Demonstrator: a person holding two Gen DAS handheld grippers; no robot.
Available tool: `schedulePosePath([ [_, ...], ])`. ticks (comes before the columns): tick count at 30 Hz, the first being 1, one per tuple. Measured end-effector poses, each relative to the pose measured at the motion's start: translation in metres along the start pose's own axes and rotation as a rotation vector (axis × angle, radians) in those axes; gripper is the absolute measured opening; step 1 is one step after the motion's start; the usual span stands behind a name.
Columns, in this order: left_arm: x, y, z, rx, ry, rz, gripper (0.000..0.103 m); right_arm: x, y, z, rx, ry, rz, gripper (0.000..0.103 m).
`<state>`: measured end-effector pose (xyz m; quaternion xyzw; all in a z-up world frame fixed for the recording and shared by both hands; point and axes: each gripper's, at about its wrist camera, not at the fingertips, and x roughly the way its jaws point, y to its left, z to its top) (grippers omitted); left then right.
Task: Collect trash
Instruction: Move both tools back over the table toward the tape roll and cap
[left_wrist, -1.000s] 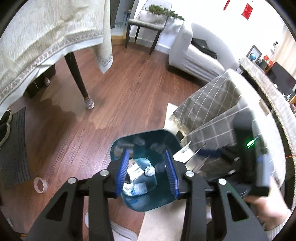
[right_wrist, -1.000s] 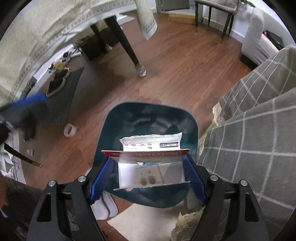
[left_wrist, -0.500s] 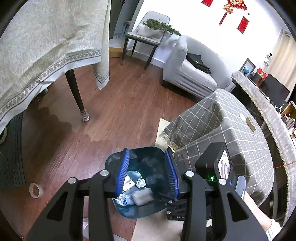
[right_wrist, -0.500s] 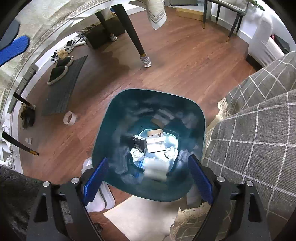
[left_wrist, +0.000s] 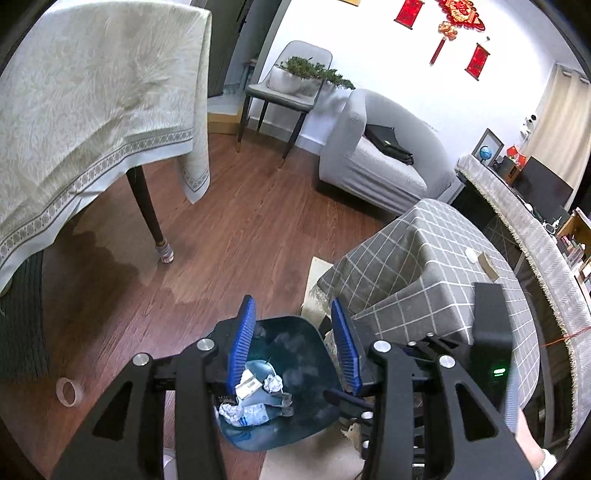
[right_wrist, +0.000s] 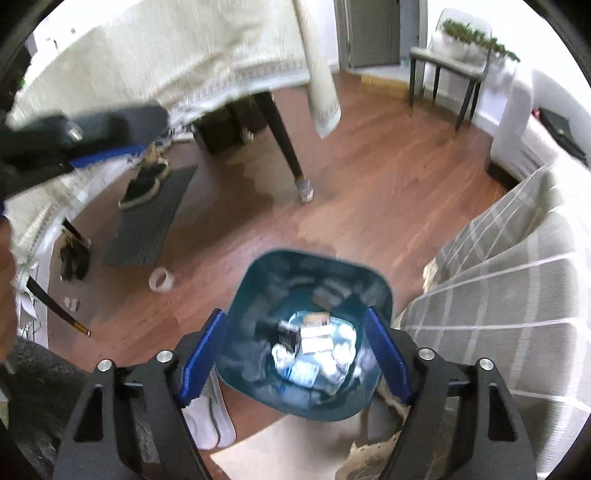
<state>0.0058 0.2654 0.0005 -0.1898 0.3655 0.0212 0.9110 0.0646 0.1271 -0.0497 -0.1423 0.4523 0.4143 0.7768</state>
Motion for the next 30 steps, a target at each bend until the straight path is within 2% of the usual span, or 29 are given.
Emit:
schedulePosePath([
  [4,0.0,-0.02,0.004,0.047,-0.025,0.013,0.048,-0.028,-0.015,-0.001,0.02,-0.073,-0.018,0.07],
  [12,0.007,-0.066,0.006,0.113,-0.043,-0.029,0.051,-0.082,-0.05,-0.016,0.074,-0.167,-0.064,0.07],
  [20,0.037,-0.116,0.004,0.167,-0.014,-0.061,0.051,-0.113,-0.099,-0.039,0.136,-0.199,-0.139,0.07],
  [24,0.054,-0.144,0.005,0.196,-0.004,-0.089,0.051,-0.126,-0.128,-0.049,0.174,-0.201,-0.204,0.07],
  [30,0.079,-0.187,0.004,0.272,0.017,-0.137,0.051,-0.142,-0.172,-0.058,0.258,-0.204,-0.273,0.07],
])
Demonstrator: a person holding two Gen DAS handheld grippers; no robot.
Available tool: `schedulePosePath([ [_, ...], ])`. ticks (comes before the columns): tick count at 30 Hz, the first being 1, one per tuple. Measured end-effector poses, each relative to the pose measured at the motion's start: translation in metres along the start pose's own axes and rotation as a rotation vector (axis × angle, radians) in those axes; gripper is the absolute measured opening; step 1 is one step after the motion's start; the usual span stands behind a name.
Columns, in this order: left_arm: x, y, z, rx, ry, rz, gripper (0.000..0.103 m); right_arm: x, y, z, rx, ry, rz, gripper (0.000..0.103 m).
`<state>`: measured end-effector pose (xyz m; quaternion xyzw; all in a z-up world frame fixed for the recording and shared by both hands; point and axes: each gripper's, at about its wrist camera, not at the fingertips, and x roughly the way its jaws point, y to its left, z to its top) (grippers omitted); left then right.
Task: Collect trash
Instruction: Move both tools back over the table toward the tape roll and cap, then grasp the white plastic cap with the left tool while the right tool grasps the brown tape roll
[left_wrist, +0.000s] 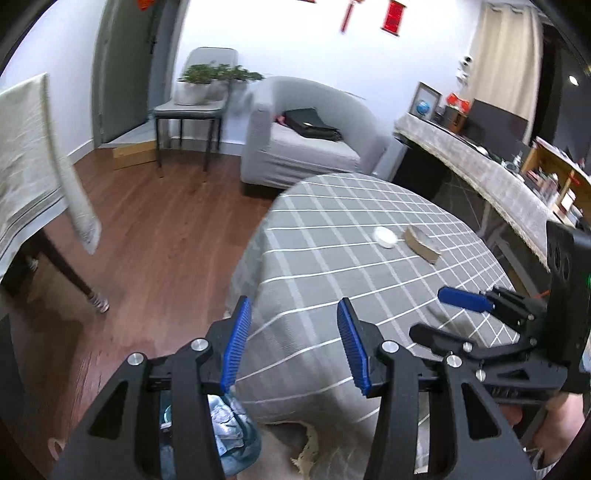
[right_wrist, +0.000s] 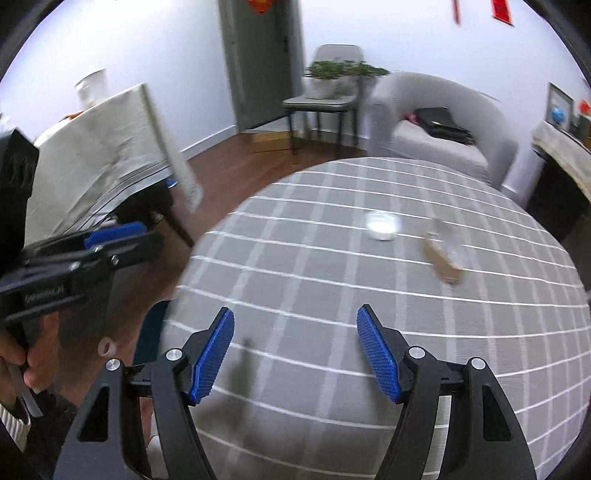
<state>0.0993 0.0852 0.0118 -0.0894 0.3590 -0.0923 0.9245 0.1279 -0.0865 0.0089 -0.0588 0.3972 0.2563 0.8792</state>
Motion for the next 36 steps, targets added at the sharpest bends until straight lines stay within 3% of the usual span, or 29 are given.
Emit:
schedulePosePath([
  [9,0.046,-0.038,0.015,0.08,0.047,-0.049,0.054,-0.004,-0.058,0.0,0.064,0.013,-0.093,0.07],
  [15,0.079,-0.063,0.031,0.117,0.076,-0.071,0.056,-0.002,-0.087,0.004,0.088,0.023,-0.112,0.07],
  [20,0.106,-0.08,0.037,0.145,0.122,-0.062,0.056,0.005,-0.108,0.006,0.153,0.039,-0.064,0.07],
  [25,0.127,-0.093,0.043,0.173,0.148,-0.04,0.056,0.013,-0.107,0.011,0.132,0.064,-0.054,0.063],
  [33,0.157,-0.104,0.058,0.192,0.174,-0.001,0.054,0.018,-0.119,0.014,0.123,0.095,-0.034,0.06],
  [36,0.164,-0.107,0.063,0.192,0.172,0.008,0.048,0.021,-0.12,0.015,0.109,0.1,-0.026,0.06],
])
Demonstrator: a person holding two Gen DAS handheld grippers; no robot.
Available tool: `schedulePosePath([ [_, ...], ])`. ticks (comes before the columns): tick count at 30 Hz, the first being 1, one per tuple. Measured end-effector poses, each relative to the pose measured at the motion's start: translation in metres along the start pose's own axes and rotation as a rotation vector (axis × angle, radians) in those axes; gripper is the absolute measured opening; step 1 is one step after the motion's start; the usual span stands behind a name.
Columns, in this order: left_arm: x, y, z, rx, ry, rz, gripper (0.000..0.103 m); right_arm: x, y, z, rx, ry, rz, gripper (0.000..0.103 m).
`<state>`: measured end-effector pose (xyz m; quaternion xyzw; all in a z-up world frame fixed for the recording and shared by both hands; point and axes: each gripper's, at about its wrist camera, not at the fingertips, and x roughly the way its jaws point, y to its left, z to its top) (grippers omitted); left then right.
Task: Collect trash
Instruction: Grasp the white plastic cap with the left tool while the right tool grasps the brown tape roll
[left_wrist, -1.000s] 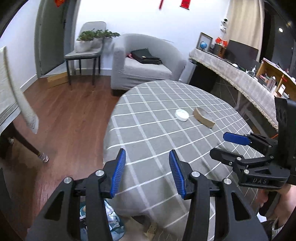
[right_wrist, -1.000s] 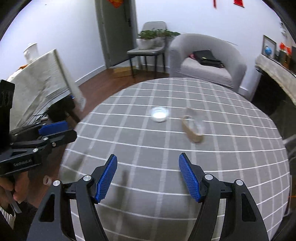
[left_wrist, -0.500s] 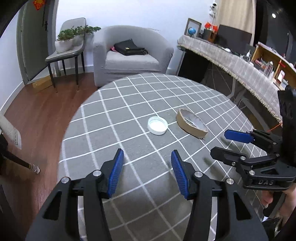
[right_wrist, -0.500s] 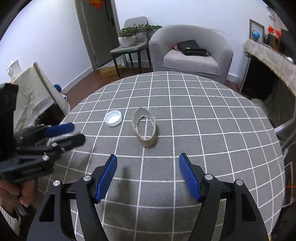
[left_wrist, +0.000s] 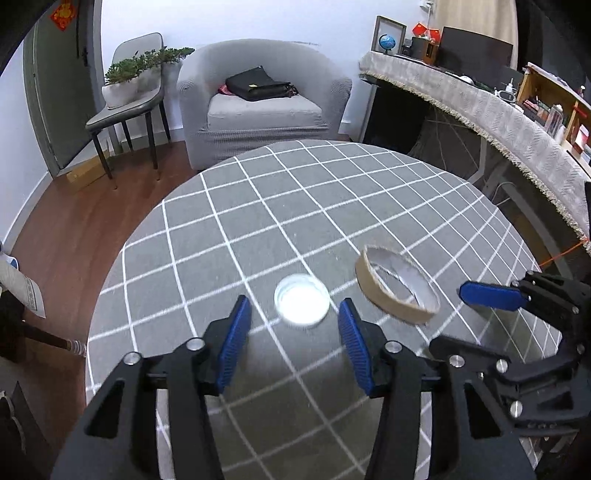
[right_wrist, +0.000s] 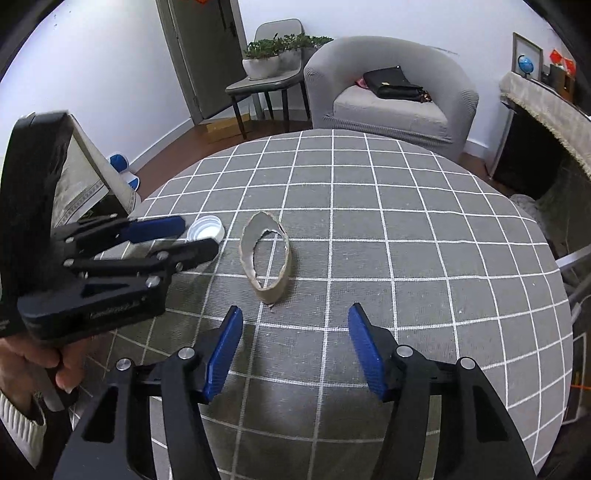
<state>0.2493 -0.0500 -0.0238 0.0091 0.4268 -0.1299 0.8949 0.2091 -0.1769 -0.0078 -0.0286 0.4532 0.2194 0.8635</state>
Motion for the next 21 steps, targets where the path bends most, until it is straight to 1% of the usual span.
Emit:
schedulePosePath([
  [2,0.002,0.001,0.003,-0.002,-0.002,-0.01,0.04,0.001,0.0,0.002,-0.006,0.001,0.002,0.06],
  [3,0.002,0.001,0.003,-0.004,-0.003,-0.012,0.033,0.002,0.0,0.004,-0.006,0.002,0.005,0.06],
  [9,0.001,0.006,0.005,-0.019,-0.006,-0.033,0.033,0.011,0.009,0.013,-0.024,0.003,0.006,0.06],
  [13,-0.004,0.016,0.001,-0.026,-0.012,-0.03,0.033,0.017,0.019,0.019,-0.044,0.004,-0.001,0.054],
  [17,-0.012,0.032,-0.002,-0.043,-0.018,-0.022,0.033,0.024,0.027,0.026,-0.054,0.002,-0.019,0.053],
  [21,-0.022,0.047,-0.007,-0.058,-0.026,-0.027,0.033,0.03,0.035,0.031,-0.063,0.005,-0.032,0.042],
])
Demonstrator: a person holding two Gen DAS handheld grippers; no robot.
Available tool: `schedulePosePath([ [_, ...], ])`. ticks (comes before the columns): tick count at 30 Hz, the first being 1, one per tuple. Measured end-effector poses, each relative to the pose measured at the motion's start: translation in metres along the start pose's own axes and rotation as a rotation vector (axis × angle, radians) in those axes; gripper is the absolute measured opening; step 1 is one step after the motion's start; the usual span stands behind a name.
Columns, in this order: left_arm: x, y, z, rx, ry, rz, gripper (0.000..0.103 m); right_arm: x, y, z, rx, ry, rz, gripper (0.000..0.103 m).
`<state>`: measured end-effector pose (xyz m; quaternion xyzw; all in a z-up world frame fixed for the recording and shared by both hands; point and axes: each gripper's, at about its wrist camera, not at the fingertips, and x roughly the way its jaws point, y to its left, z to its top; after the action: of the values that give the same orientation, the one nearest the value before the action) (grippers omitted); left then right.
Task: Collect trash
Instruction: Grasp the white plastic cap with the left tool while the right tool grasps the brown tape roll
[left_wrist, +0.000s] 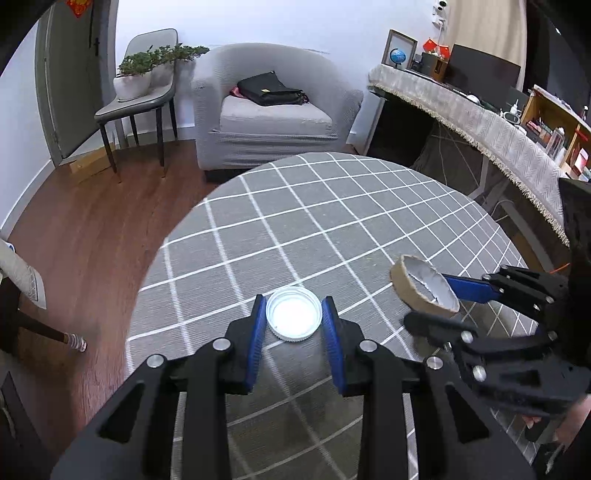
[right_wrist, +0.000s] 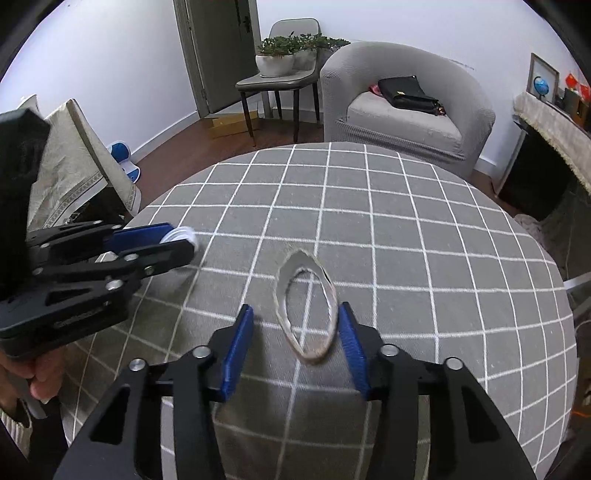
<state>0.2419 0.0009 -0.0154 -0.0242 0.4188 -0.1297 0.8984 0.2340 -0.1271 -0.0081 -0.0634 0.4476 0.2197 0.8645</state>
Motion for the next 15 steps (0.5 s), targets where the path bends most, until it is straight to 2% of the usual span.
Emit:
schedulePosePath([
  [1,-0.002,0.001,-0.001,0.0,-0.001,0.001,0.033,0.001,0.003,0.002,-0.004,0.0,-0.006,0.035],
  [2,-0.004,0.004,-0.002,-0.001,0.0,0.001,0.033,0.001,0.004,0.002,-0.007,-0.001,-0.012,0.033],
  [6,-0.012,0.011,-0.005,-0.01,0.001,-0.01,0.033,-0.002,0.008,0.005,-0.015,-0.021,-0.041,0.032],
  [15,-0.036,0.017,-0.016,-0.023,-0.01,-0.004,0.033,-0.01,0.014,-0.004,-0.006,-0.026,-0.042,0.032],
])
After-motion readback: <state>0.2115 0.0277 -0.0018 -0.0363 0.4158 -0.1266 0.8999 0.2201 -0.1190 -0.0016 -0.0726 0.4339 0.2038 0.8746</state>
